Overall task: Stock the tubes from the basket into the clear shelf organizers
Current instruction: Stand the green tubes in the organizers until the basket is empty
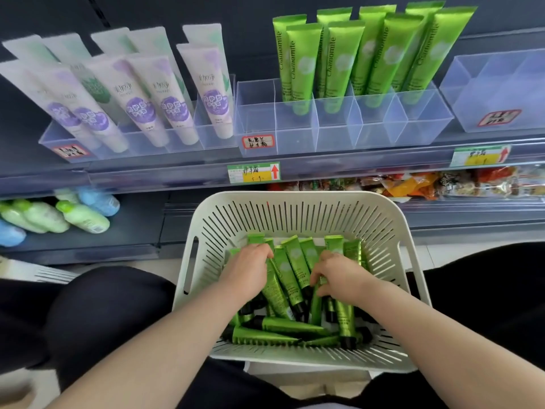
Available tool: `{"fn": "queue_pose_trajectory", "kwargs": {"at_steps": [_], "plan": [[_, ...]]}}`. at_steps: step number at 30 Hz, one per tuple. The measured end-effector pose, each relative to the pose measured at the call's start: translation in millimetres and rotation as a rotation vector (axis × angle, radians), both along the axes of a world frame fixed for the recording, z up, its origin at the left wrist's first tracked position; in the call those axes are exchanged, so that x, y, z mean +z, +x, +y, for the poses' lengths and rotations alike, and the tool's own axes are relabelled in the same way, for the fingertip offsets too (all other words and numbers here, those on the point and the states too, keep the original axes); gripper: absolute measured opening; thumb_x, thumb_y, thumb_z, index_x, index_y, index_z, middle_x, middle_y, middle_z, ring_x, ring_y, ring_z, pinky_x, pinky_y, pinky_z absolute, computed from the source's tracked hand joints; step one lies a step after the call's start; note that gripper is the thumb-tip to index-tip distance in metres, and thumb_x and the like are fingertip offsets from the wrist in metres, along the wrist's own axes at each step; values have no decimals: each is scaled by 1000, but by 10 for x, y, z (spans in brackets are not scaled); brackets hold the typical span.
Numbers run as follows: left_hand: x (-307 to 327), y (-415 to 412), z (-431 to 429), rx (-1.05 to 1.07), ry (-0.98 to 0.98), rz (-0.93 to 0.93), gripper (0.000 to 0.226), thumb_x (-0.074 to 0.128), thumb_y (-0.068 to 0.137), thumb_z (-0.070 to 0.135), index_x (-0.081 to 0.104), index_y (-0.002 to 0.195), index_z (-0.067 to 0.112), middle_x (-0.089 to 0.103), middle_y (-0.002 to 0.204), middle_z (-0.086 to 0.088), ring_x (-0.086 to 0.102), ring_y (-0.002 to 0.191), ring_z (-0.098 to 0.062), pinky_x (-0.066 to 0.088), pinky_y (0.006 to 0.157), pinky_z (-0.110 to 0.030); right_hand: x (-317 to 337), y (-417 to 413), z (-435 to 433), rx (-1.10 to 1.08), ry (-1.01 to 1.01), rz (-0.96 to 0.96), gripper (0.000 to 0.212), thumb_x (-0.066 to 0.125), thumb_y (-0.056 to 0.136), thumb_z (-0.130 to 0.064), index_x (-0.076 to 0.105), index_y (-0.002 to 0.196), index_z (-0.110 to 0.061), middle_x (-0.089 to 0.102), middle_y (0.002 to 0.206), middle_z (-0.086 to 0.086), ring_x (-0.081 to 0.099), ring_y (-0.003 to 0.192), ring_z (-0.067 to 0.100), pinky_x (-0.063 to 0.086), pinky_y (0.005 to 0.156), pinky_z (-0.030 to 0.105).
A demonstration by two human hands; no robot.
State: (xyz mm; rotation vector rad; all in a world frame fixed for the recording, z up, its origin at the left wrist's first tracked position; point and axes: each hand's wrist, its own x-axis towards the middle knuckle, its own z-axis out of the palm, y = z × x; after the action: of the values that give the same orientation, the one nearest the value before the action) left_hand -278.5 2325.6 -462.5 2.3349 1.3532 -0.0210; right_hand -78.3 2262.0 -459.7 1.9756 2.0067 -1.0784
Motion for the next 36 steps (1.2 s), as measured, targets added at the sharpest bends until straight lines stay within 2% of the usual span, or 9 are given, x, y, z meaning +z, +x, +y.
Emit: {"fn": "queue_pose_trajectory", "kwargs": {"at_steps": [5,8,10,16,22,24,28,31,36], "plan": [[-56,-34,-113,29,-26,37,30,52,95,10,56,124,17,66,110,1,64,90,-10,51,81,-24,62,14,-41,-129,71,61,6,65,86,-28,59,86,-28,54,115,-2,53,107,17,47,91,33],[-64,-36,-117,41,-68,115,25,52,97,18,56,122,13,66,90,0,58,66,-9,46,56,-23,85,81,-67,-81,27,-17,43,56,85,2,57,111,-31,51,127,1,57,92,16,50,69,26],[-67,-9,-101,55,-111,168,23,51,98,22,59,117,12,66,91,-2,60,69,-12,52,64,-29,53,100,-80,-53,-7,-65,68,45,78,17,53,126,-30,45,134,2,58,97,20,47,64,23],[-116,89,-97,117,-237,249,25,47,99,36,60,97,14,61,88,-1,56,76,-16,48,67,-30,82,80,-75,-8,65,-92,18,65,86,-34,65,100,-24,50,108,-3,47,104,17,46,89,34],[-81,101,-125,189,-258,234,25,60,90,41,58,85,16,56,77,3,50,65,-10,36,52,-24,213,162,-99,-212,208,63,12,62,90,-30,60,96,-20,66,89,-3,61,79,15,52,72,29],[-88,118,-130,240,-277,213,14,66,87,26,57,92,17,58,87,2,52,74,-12,40,59,-24,219,144,-100,-234,215,127,11,66,87,-23,65,97,-18,68,91,-3,62,82,13,53,77,28],[-86,155,-126,360,-420,76,43,70,85,12,55,125,13,58,121,-6,58,103,-21,49,80,-27,129,66,-145,-221,87,172,23,66,87,-13,68,109,-15,68,105,-1,62,93,11,51,90,24],[-51,173,-138,316,-453,61,36,71,85,20,63,119,13,59,127,-7,57,114,-24,45,100,-36,87,51,-167,-235,95,116,21,61,91,-17,68,110,-17,69,109,0,63,95,14,50,88,23],[102,212,-168,238,-310,-15,7,62,91,20,62,99,21,62,104,1,56,80,-12,44,69,-24,177,38,-172,-190,132,48,18,57,93,-22,67,108,-20,70,103,-2,64,86,14,52,81,26]]}}
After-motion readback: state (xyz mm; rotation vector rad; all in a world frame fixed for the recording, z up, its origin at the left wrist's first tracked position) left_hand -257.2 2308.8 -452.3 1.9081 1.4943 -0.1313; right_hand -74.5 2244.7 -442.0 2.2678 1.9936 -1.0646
